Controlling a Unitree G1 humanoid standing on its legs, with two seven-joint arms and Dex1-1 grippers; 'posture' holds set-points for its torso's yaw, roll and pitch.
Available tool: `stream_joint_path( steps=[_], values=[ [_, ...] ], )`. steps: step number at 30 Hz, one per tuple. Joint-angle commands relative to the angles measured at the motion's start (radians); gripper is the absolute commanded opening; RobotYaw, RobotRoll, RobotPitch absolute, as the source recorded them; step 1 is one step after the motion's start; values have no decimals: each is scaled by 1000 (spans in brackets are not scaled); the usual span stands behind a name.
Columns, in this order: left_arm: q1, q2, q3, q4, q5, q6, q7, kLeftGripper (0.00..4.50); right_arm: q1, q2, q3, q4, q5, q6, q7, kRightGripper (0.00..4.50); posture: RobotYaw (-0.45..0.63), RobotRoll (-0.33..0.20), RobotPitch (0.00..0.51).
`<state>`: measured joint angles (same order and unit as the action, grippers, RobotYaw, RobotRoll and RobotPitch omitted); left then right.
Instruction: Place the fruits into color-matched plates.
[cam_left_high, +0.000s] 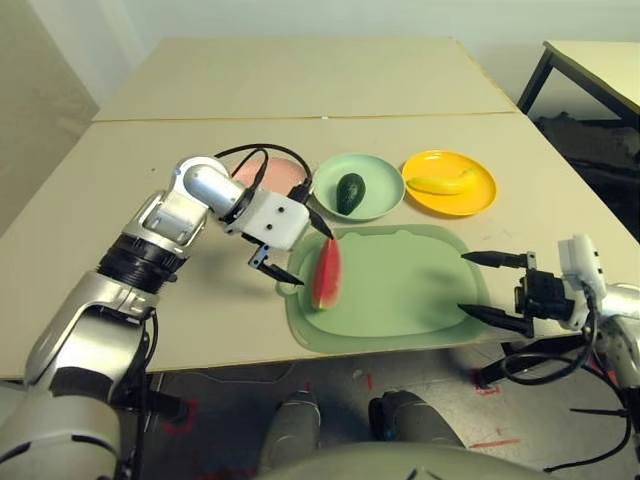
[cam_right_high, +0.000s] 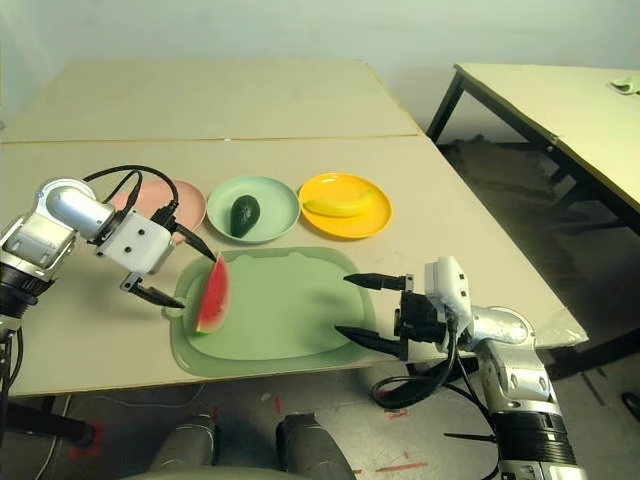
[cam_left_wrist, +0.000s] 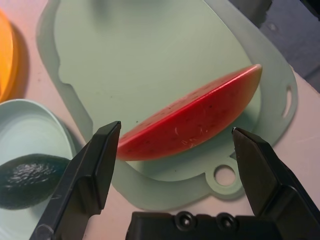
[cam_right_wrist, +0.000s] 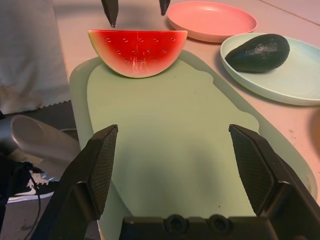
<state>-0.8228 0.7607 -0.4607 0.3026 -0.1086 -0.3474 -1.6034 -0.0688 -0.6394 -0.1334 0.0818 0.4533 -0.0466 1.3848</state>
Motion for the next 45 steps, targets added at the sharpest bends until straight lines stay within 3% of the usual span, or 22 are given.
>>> stream_joint_path(
  steps=[1,12,29,32,38,45],
  values=[
    [-2,-42,-33,54,53,-61,-11,4500,5,-4,18,-20,-1,2,-12,4460,-23,0,49],
    [-8,-111,-54,185,162,-189,-5,4500,36,-9,42,-60,2,18,-46,4460,-39,0,50],
    [5,-168,-66,272,280,-217,86,4500,47,10,88,-94,0,28,-94,4460,-35,0,50],
    [16,-170,-70,268,286,-212,86,4077,46,7,90,-87,-4,21,-93,4500,-39,0,49],
    [25,-167,-72,251,280,-178,68,2171,41,6,95,-82,-9,18,-94,4500,-35,0,48],
    [18,-158,-64,259,276,-166,62,2056,29,10,105,-73,-13,15,-98,4500,-30,0,45]
  ],
)
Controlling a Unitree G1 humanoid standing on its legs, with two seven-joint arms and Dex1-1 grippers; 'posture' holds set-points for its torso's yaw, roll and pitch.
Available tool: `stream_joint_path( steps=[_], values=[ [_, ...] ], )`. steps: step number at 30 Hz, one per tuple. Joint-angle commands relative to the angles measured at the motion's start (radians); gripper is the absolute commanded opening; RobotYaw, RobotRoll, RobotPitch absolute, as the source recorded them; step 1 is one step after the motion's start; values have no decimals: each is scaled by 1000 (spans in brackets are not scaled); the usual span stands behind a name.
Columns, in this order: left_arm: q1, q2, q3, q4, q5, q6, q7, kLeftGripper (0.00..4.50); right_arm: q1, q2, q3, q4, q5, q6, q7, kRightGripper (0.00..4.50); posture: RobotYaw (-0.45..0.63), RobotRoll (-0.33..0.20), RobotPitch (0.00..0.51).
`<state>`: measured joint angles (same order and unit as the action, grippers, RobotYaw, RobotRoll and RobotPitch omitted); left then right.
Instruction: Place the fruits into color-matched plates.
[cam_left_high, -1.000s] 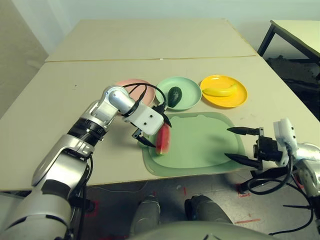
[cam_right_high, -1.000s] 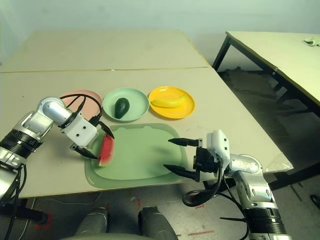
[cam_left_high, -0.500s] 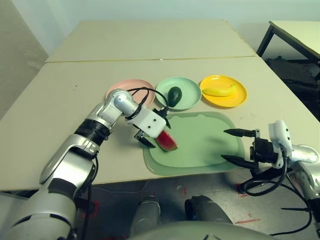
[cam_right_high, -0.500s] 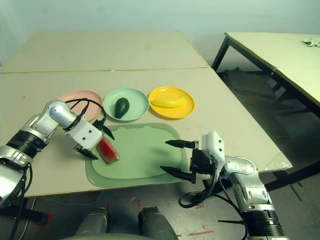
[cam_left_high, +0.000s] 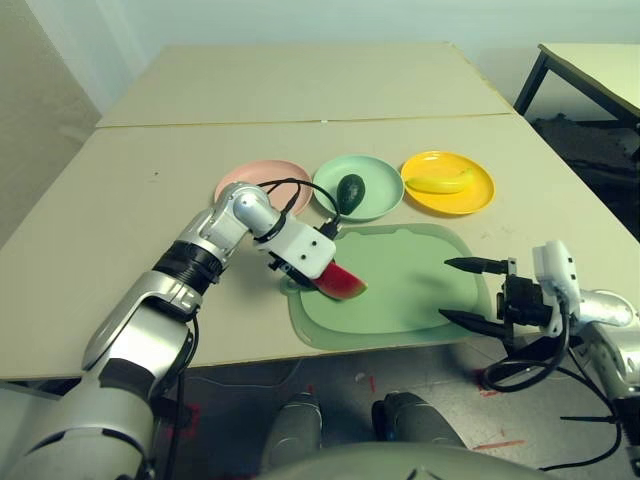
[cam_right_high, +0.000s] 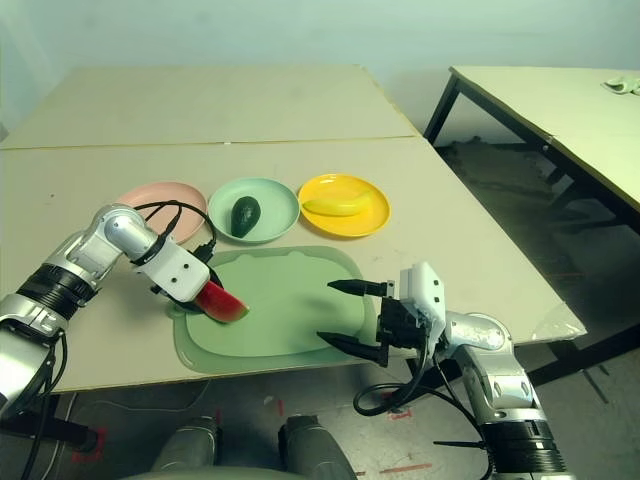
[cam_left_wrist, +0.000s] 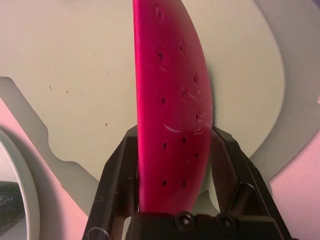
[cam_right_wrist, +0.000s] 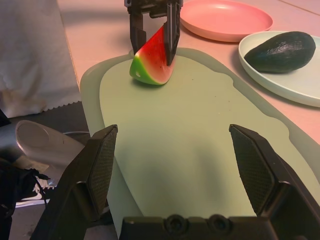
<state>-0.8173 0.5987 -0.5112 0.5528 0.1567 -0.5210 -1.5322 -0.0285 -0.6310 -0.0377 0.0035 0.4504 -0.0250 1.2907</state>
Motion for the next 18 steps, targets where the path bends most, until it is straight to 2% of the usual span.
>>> stream_joint_path(
  steps=[1,12,18],
  values=[
    [12,5,-11,9,9,10,-10,2056,-14,2,11,7,-11,-6,-6,4500,-30,0,45],
    [-38,43,67,18,-32,70,18,2056,-21,49,-16,3,39,26,-72,4500,-17,0,43],
    [-119,113,110,173,17,39,89,2056,-16,105,-16,-4,51,29,-129,4500,-8,0,43]
  ],
)
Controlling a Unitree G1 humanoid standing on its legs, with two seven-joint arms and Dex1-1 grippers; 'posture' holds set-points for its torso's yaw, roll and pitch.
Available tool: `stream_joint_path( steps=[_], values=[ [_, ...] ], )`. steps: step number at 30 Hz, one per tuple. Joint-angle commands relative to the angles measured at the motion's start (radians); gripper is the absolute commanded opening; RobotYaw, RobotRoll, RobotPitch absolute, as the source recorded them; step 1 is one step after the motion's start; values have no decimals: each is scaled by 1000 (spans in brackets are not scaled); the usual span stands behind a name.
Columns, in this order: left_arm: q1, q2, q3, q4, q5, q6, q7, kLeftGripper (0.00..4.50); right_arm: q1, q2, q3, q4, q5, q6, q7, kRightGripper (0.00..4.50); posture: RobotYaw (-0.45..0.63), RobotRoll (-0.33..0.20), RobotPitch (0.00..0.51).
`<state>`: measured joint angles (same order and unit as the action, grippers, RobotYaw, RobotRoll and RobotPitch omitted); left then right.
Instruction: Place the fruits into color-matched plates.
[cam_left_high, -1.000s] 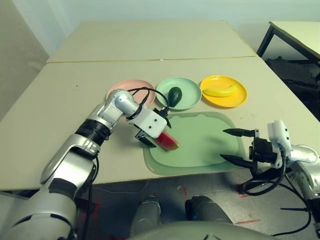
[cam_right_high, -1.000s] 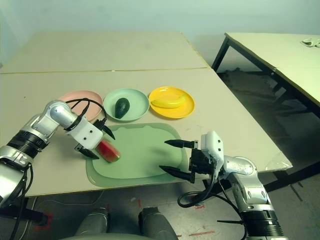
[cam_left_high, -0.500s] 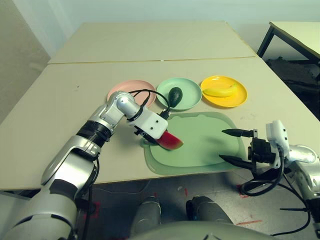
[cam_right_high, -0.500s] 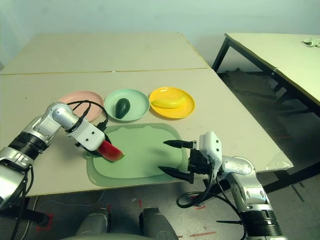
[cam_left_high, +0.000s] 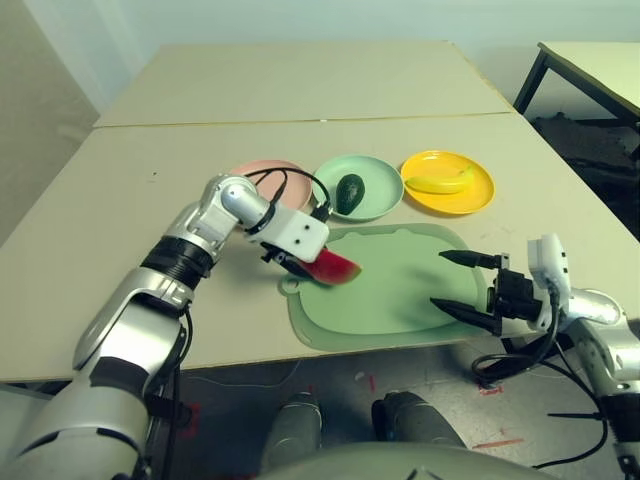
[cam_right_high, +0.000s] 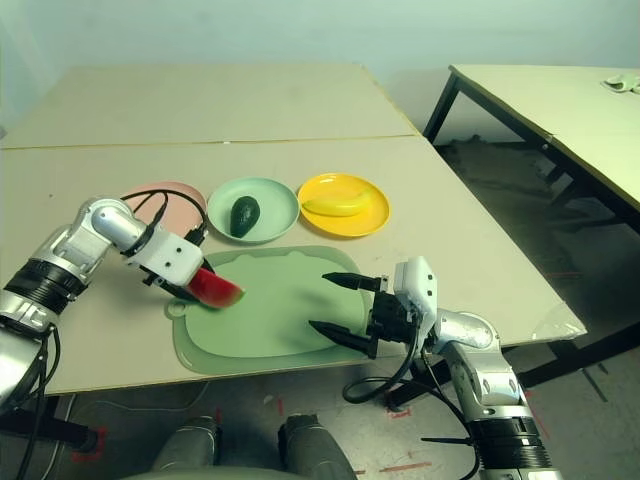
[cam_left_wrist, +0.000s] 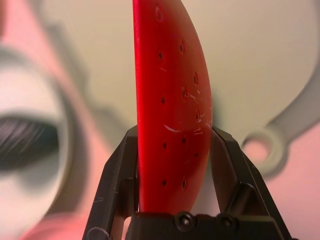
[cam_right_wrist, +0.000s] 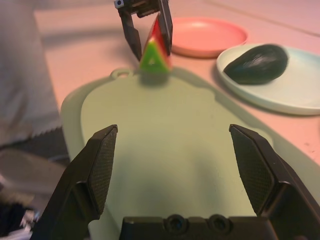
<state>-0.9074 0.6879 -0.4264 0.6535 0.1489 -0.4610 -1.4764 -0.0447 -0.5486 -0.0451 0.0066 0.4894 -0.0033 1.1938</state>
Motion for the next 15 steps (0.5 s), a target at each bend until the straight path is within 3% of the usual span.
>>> stream_joint_path(
  steps=[1,8,15],
  values=[
    [-43,35,28,105,39,-33,51,2056,-1,35,-9,-7,12,4,-44,4500,-5,0,42],
    [-161,107,16,401,204,-76,337,2056,26,73,18,-7,-26,-38,-68,4500,1,0,40],
    [-182,73,10,544,297,-46,587,2056,22,75,32,-1,-39,-46,-73,4500,0,0,41]
  ],
)
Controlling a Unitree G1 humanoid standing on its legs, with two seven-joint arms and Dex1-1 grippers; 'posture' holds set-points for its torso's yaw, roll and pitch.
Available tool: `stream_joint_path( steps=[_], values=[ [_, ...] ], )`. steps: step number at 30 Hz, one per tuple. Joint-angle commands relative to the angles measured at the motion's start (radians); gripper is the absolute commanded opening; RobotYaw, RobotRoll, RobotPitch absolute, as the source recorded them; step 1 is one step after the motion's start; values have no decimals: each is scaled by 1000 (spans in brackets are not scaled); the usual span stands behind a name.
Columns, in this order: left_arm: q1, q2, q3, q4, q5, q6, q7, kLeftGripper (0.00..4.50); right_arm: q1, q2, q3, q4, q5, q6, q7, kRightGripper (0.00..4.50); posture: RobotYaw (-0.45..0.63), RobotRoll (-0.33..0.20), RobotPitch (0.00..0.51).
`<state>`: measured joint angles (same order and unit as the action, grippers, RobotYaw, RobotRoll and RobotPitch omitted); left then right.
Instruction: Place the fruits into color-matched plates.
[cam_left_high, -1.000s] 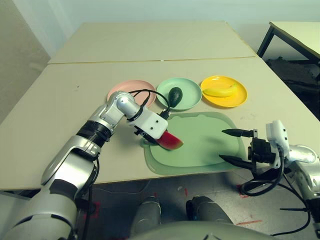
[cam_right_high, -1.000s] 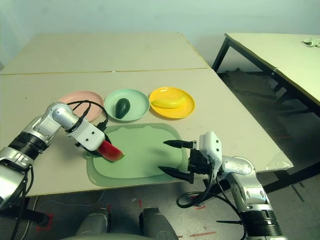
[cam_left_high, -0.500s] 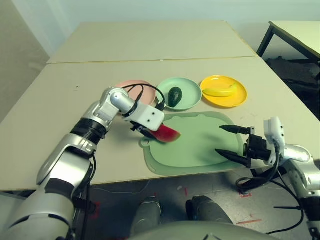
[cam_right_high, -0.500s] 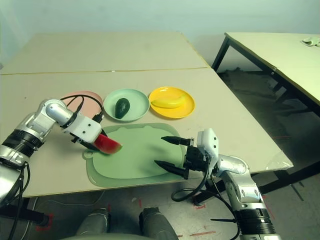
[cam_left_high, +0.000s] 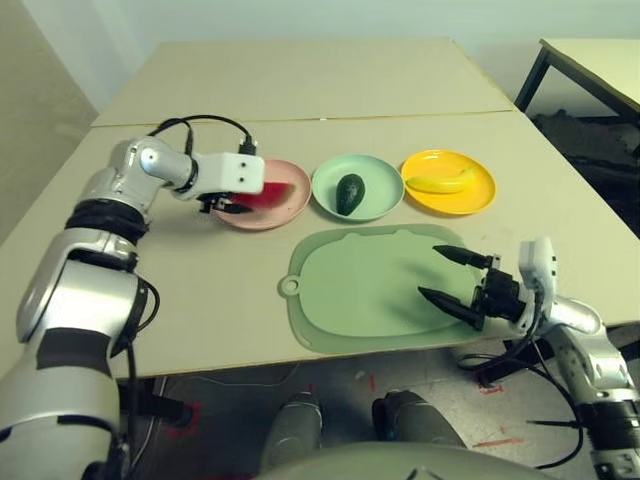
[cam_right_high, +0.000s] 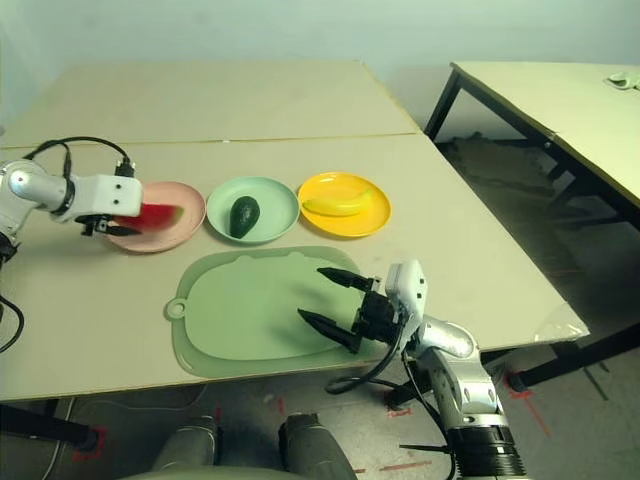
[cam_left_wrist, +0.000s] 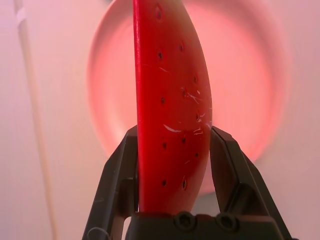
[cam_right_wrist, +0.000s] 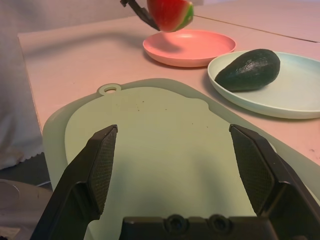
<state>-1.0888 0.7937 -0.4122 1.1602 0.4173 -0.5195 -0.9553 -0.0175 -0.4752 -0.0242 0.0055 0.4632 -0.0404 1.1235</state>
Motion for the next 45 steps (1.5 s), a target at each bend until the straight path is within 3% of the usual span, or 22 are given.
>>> stream_joint_path(
  steps=[1,9,15,22,29,35,38,40,45],
  values=[
    [4,-46,0,46,29,19,80,2056,-10,2,11,3,-15,-9,-5,4500,-1,0,41],
    [13,-123,6,75,33,29,133,2056,-12,-22,43,-12,-50,-18,17,4500,-17,0,39],
    [12,-130,3,83,45,46,144,2056,-5,-24,41,-26,-41,-9,3,4500,-15,0,46],
    [-2,-131,8,90,45,70,149,4466,-4,-18,46,-7,-48,-16,3,4500,-15,0,50],
    [12,-114,15,81,38,57,140,4491,-1,1,35,0,-42,-9,-28,4500,-14,0,51],
    [73,-119,150,12,-120,65,96,4491,25,10,-23,42,-61,-79,-99,4500,-24,0,60],
    [175,-159,274,-135,-275,126,90,4491,52,18,-49,67,-70,-124,-132,4500,-24,0,71],
    [308,-203,373,-366,-418,250,107,4491,88,27,-69,47,-60,-141,-156,4500,-22,0,76],
    [659,-295,522,-981,-633,535,239,4491,182,2,-121,42,-73,-243,-152,4500,15,0,91]
  ],
)
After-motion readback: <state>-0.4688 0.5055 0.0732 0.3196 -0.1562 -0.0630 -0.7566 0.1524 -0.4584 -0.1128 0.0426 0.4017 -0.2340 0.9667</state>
